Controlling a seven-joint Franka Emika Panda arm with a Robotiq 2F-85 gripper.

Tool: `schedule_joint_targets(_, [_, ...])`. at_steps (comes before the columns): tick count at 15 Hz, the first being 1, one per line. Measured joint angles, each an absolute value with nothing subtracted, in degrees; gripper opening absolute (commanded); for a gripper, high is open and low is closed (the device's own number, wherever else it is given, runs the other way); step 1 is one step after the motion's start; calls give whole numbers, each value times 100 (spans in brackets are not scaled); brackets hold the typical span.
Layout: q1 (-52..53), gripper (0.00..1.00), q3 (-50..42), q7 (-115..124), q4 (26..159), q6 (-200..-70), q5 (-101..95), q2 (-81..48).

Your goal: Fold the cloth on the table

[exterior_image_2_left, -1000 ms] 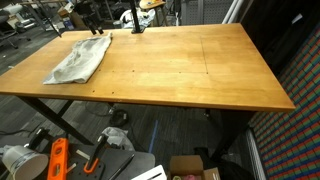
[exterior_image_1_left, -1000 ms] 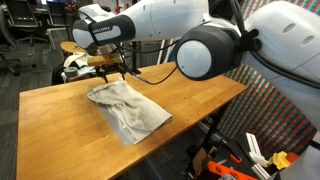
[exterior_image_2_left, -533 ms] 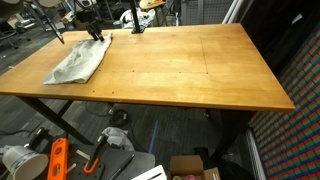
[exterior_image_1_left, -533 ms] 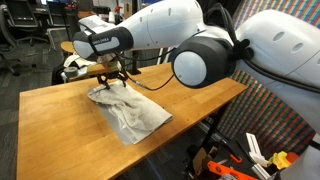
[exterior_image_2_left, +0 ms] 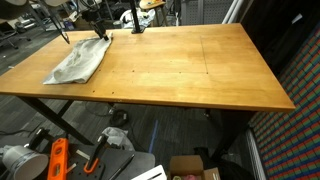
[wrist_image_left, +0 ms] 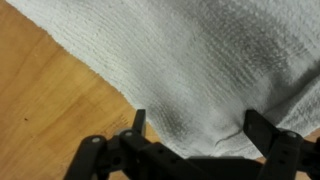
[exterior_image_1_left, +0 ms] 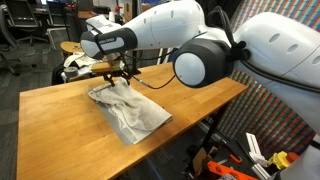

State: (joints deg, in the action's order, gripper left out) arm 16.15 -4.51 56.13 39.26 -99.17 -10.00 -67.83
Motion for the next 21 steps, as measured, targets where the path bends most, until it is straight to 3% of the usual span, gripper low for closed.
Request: schedule_joint_targets(21, [1068,100,-483,6606,3610,-9827,-998,-6994])
